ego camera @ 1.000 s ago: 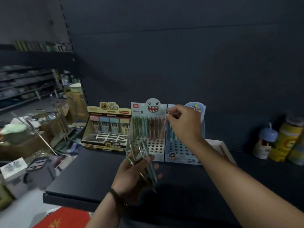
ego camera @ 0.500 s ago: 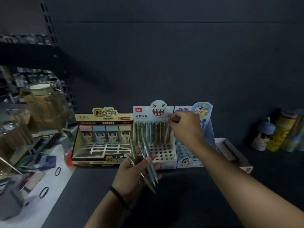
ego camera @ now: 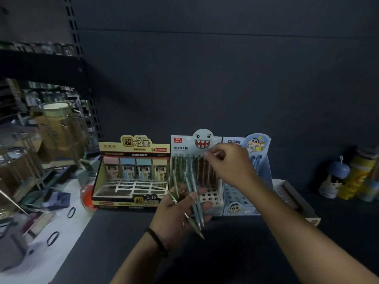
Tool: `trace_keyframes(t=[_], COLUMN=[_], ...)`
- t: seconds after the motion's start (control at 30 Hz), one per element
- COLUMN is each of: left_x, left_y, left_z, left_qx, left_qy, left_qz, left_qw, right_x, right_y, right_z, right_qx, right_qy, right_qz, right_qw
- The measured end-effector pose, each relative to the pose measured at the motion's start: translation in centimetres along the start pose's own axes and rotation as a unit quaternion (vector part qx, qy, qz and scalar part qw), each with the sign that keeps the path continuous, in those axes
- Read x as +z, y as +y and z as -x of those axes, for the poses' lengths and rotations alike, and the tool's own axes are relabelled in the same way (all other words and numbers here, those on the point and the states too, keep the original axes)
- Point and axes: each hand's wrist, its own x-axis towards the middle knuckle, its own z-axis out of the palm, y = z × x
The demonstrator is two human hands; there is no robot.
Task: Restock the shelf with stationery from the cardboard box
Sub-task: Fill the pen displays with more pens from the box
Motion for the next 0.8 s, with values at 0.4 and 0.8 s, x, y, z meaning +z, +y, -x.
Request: trace_keyframes(t=[0.4, 0.8], left_x=[6.4, 5.1], left_y=[-1.3, -3.7], left_z=[-2.9, -3.7], left_qx=[0.031, 0.032], left_qy=[-0.097, 0.044], left_qz=[-0.087, -0.110], left_qw=[0.991, 0.992], right_x=[-6.5, -5.7], right_y=[2.7, 7.0], right_z=[3.0, 1.6], right_qx=[0.083, 0.016], right_qy=[-0.079, 0.119], right_qz=[-0.149, -0.027], right_qw=[0.982, 0.992])
